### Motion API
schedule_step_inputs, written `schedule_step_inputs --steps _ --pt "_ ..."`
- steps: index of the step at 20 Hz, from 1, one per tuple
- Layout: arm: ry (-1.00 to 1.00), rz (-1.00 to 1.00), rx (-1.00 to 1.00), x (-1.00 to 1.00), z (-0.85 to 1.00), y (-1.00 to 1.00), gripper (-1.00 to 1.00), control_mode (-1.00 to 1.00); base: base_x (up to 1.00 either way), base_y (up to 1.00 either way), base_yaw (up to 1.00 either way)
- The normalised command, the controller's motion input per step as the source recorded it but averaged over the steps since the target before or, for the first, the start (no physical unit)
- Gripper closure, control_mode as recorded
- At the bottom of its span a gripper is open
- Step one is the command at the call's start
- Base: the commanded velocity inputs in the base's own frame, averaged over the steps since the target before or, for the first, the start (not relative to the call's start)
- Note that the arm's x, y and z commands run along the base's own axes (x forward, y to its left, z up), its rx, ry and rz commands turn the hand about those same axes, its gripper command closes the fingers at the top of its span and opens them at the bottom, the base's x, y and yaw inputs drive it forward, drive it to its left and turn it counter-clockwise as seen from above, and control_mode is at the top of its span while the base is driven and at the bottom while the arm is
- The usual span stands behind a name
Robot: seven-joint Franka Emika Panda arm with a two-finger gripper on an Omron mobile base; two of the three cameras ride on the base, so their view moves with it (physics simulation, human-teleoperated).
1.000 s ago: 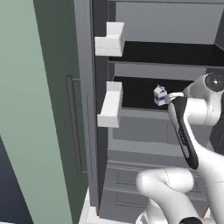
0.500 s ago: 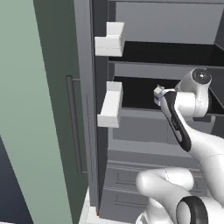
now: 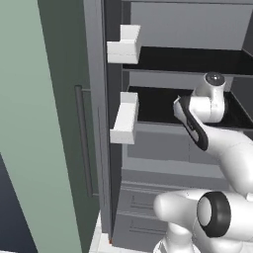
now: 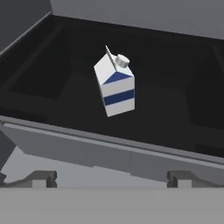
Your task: Take a sugar cube from the saucer and place it inside the coffee. Then, grab milk from the fridge and place it next to the coffee on the counter to sweeten the coffee.
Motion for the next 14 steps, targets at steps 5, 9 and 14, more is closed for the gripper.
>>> schedule_step_inputs --steps 5,9,14 --pt "-0.08 0.02 0.00 0.04 -0.27 -0.20 -1.00 -1.00 0.00 0.00 0.00" --pt "-0.07 0.01 0.00 0.12 -0.19 -0.09 -1.00 -1.00 0.00 0.00 0.00" --pt "-0.07 0.02 0.00 0.25 -0.13 0.00 -1.00 -1.00 0.00 0.00 0.00"
